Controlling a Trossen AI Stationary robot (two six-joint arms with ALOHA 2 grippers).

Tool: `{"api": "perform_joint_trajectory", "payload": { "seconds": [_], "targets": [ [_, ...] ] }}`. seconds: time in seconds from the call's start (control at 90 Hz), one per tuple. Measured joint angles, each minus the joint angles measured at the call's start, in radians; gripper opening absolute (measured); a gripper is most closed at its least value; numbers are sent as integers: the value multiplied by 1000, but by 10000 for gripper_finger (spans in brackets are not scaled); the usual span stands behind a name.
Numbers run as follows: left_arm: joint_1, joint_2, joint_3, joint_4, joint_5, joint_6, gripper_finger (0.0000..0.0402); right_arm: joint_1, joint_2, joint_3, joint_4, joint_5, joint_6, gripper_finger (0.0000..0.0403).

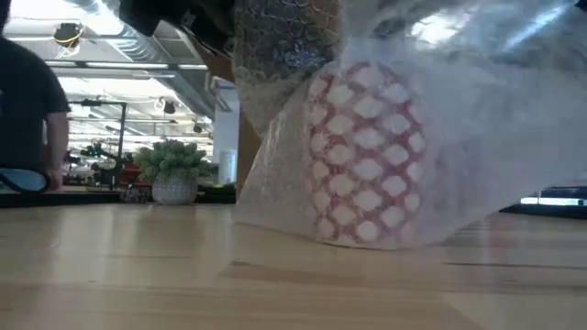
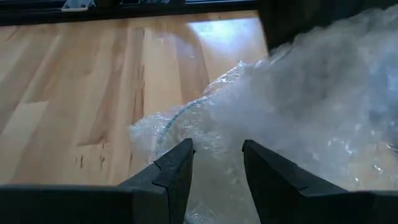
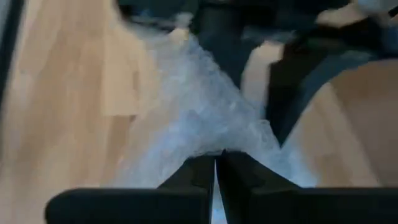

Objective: Wrap mug
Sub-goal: Wrap the red mug with the bubble wrap

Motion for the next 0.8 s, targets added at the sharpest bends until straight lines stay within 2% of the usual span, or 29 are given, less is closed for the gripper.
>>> {"api": "perform_joint_trajectory", "payload": {
  "seconds": [0.067, 0.333, 0.611, 0.8],
  "targets": [
    [0, 0, 0, 0, 0, 0, 127, -14, 0, 0, -4, -7, -7, 1],
    [-1, 0, 1, -6, -2, 16, 127, -82, 54, 2, -12, -159, -4, 1],
    [-13, -84, -1, -91, 0, 18, 127, -94, 61, 2, -13, -191, 17, 0],
    [-16, -152, 1, -59, 4, -5, 127, -95, 61, 1, -15, -195, 17, 0]
  ]
}}
